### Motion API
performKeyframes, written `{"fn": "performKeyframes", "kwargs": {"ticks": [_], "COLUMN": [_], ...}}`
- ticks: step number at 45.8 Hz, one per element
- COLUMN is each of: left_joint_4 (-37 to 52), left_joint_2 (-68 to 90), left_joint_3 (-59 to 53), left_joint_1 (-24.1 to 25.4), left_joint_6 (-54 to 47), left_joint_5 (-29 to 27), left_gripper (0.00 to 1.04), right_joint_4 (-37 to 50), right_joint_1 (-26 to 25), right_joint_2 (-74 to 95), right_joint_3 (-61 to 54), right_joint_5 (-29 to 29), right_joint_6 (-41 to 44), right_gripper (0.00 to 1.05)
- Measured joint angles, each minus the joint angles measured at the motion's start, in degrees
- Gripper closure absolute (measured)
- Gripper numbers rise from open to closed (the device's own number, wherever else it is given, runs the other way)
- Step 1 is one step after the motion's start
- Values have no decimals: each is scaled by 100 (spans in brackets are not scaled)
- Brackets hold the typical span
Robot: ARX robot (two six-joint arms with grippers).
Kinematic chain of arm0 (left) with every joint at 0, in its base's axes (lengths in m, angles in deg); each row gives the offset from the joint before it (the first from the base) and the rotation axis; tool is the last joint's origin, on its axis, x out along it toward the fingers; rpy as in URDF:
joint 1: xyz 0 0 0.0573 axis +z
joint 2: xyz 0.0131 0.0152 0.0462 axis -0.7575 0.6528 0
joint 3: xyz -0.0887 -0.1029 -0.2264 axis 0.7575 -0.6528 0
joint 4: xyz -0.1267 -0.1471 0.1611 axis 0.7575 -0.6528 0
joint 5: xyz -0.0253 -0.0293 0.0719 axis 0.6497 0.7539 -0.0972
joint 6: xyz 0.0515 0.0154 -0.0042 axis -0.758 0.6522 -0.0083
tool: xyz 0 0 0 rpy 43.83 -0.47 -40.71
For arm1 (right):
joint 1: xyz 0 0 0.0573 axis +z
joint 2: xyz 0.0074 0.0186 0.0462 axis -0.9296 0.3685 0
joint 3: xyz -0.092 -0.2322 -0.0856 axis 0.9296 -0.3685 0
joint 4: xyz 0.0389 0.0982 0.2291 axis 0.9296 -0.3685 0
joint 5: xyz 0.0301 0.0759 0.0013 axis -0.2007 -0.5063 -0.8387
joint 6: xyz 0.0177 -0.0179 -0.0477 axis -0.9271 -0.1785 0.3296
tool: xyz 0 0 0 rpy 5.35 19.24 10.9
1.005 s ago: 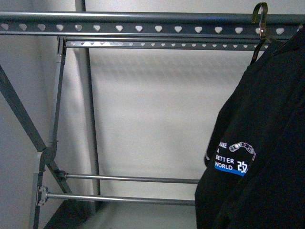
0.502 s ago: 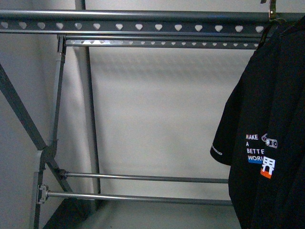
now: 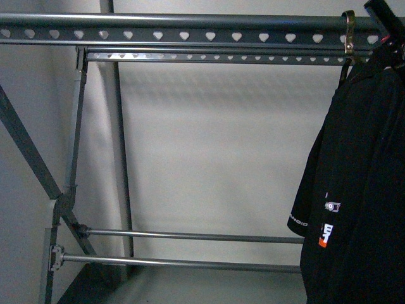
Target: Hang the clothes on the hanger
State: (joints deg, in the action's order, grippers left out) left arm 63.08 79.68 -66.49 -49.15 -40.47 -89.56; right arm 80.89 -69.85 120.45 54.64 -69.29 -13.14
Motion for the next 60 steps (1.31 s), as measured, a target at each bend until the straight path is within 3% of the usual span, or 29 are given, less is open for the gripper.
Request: {"fn": "performKeyframes", "kwargs": {"ticks": [11,19,24,25,27,29,32,38,48,54,57,60], "left_joint_4": [-444,-841,-992,-1025,-1373,-1786,-2046,-2072,-2072,-2072,-2072,-2072], "left_joint_2": [-442,-839,-990,-1029,-1303,-1606,-1967,-2039,-2039,-2039,-2039,-2039], "left_joint_3": [0,0,0,0,0,2,2,2,2,2,2,0], "left_joint_1": [0,0,0,0,0,0,-2,-2,-2,-2,-2,-2], "left_joint_6": [0,0,0,0,0,-2,0,-2,0,-2,-2,0], "left_joint_5": [0,-2,0,0,-7,20,-15,4,-2,0,0,2], "left_gripper": [101,101,101,101,101,101,101,101,101,101,101,101], "right_joint_4": [1493,3213,3587,3449,2074,1309,409,256,260,262,260,262], "right_joint_1": [516,1191,1709,1947,2566,2951,3128,2389,1552,1095,614,289], "right_joint_2": [-654,-3200,-4734,-5200,-6260,-6883,-8017,-8861,-9300,-9512,-9608,-9665], "right_joint_3": [-1379,-3609,-4830,-5156,-5521,-5807,-6570,-7355,-7755,-8021,-8089,-8137], "right_joint_5": [671,2704,3320,3567,4301,4686,4498,3792,2955,2568,1880,1716], "right_joint_6": [1049,3182,4168,4376,4474,4494,4542,4553,4559,4575,4575,4575], "right_gripper": [62,22,5,7,17,23,37,65,101,102,102,102]}}
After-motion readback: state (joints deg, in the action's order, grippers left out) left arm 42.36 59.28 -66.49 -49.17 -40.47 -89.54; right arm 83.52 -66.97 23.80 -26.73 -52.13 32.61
